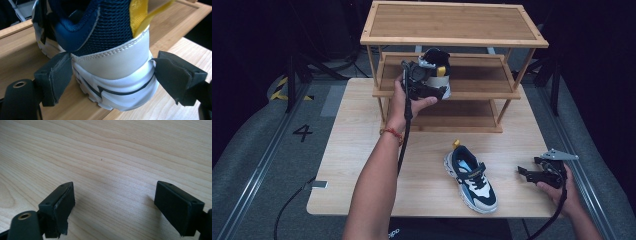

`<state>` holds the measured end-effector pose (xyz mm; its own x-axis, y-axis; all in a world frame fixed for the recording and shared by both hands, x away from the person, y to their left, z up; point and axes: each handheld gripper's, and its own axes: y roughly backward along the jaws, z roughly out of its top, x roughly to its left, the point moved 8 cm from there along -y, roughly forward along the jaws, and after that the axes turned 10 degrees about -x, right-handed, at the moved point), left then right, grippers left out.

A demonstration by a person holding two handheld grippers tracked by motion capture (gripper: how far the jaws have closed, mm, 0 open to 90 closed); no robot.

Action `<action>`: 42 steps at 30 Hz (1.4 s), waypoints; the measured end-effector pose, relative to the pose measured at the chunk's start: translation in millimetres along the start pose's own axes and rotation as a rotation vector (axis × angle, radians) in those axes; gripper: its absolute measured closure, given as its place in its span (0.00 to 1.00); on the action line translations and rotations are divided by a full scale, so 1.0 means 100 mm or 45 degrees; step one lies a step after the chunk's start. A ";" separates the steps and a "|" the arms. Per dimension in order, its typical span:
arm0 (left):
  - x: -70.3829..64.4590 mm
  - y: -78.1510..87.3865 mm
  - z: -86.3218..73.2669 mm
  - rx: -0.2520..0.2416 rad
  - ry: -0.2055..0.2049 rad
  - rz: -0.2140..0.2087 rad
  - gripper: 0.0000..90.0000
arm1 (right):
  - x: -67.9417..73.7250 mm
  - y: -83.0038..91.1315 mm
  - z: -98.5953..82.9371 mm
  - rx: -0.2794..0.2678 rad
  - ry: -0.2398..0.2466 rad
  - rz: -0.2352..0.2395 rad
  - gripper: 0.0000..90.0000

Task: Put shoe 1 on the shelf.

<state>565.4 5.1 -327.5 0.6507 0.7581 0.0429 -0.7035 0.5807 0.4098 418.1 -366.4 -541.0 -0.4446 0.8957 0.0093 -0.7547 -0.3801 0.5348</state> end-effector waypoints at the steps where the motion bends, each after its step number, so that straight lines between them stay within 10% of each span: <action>1: 0.02 -0.02 0.00 0.009 0.002 0.001 0.17 | 0.00 0.00 0.00 0.000 0.000 0.000 0.19; 9: 0.07 -0.09 0.04 0.005 0.005 -0.028 0.18 | 0.00 0.00 0.00 -0.001 0.000 -0.001 0.19; 24: -0.12 0.56 -0.18 -0.049 -0.181 -0.034 0.25 | 0.01 0.00 0.00 -0.002 0.006 0.005 0.19; 29: -0.22 0.75 -0.46 -0.026 -0.216 -0.074 0.25 | 0.01 0.00 0.00 -0.002 0.006 0.005 0.19; 42: -0.46 1.24 -2.03 0.185 -0.236 -0.197 0.28 | 0.16 0.11 0.12 0.011 0.070 0.073 0.40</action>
<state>390.5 102.7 -463.2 0.7976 0.5889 0.1303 -0.5523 0.6263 0.5501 408.4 -353.6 -525.2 -0.5131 0.8583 -0.0060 -0.7229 -0.4284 0.5421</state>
